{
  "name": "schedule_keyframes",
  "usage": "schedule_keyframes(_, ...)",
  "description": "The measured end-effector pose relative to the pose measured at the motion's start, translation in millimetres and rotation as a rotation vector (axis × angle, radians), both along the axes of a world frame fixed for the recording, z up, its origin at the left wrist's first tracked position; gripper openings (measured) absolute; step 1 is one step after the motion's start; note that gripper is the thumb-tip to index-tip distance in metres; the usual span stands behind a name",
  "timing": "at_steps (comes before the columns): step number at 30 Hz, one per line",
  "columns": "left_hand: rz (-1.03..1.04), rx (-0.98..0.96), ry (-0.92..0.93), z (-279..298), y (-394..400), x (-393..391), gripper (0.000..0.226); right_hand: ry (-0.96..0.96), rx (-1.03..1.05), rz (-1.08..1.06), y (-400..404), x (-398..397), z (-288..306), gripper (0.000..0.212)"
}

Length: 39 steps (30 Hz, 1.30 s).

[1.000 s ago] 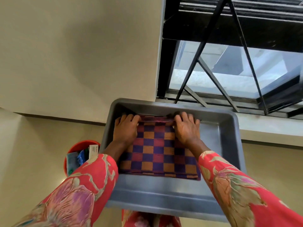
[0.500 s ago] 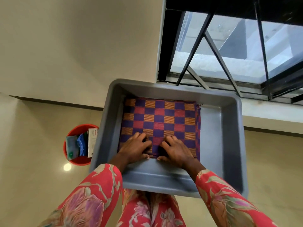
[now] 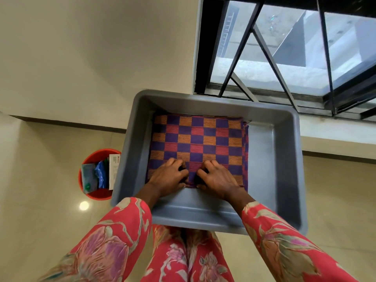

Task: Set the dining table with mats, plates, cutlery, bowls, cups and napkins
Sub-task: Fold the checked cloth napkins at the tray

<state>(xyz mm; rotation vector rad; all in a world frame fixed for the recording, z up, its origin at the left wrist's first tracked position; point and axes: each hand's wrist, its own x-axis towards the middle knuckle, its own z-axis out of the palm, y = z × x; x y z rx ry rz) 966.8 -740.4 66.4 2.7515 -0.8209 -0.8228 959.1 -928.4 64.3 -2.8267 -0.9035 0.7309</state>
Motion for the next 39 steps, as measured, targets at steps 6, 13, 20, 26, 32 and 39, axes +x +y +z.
schedule_keyframes(6,-0.062,0.092,0.008,5.7,-5.2,2.0,0.035,-0.084,-0.013,-0.013,3.3,-5.3,-1.7,0.038)
schedule_keyframes(13,0.177,0.01,-0.074,22.7,-8.2,4.4,0.021,-0.02,-0.061,-0.192,3.4,-4.2,14.5,0.041)
schedule_keyframes(20,0.282,-0.06,-0.097,56.1,3.5,9.4,0.033,-0.073,-0.046,-0.355,-8.3,6.9,56.4,0.038)
schedule_keyframes(26,0.27,-0.162,-0.298,97.3,13.2,15.1,0.039,-0.209,0.038,-0.485,-13.9,13.8,106.0,0.024)
schedule_keyframes(32,0.232,-0.289,-0.391,167.2,14.8,14.2,0.032,-0.308,0.094,-0.526,-12.8,17.4,169.9,0.019)
schedule_keyframes(39,0.303,-0.314,-0.256,235.0,30.4,13.8,0.025,-0.261,0.056,-0.53,-21.1,15.8,252.1,0.024)
